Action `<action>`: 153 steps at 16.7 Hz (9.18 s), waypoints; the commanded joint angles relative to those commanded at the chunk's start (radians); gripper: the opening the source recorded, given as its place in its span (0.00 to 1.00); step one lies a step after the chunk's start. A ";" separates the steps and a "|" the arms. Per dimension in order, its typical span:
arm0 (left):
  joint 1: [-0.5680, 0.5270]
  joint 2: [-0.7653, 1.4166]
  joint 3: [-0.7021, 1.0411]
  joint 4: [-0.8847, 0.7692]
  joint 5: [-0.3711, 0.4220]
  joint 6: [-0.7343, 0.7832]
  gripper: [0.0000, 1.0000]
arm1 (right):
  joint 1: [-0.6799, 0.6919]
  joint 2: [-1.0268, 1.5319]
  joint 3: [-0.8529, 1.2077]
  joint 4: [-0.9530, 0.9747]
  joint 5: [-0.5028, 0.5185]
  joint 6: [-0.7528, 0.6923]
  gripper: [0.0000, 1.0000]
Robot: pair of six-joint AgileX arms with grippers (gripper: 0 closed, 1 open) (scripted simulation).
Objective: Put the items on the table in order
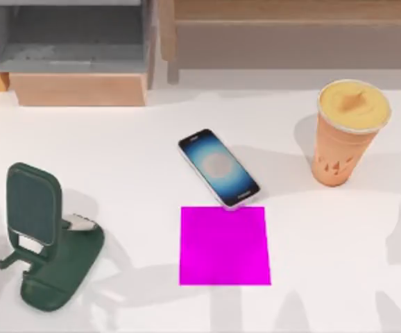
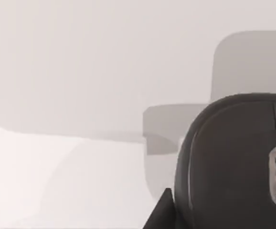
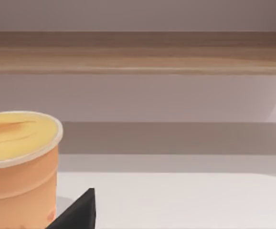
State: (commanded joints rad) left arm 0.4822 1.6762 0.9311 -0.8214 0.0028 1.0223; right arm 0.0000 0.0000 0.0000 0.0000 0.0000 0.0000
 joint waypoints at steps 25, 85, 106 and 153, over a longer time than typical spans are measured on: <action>-0.587 0.256 0.571 -0.249 -0.049 -0.538 0.00 | 0.000 0.000 0.000 0.000 0.000 0.000 1.00; -1.281 0.586 0.857 -0.272 -0.003 -1.894 1.00 | 0.000 0.000 0.000 0.000 0.000 0.000 1.00; -1.120 1.126 1.970 -0.857 0.015 -2.191 1.00 | 0.000 0.000 0.000 0.000 0.000 0.000 1.00; -1.122 0.967 1.434 -0.472 0.012 -2.186 0.00 | 0.000 0.000 0.000 0.000 0.000 0.000 1.00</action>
State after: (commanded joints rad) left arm -0.6398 2.6432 2.3653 -1.2929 0.0146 -1.1639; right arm 0.0000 0.0000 0.0000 0.0000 0.0000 0.0000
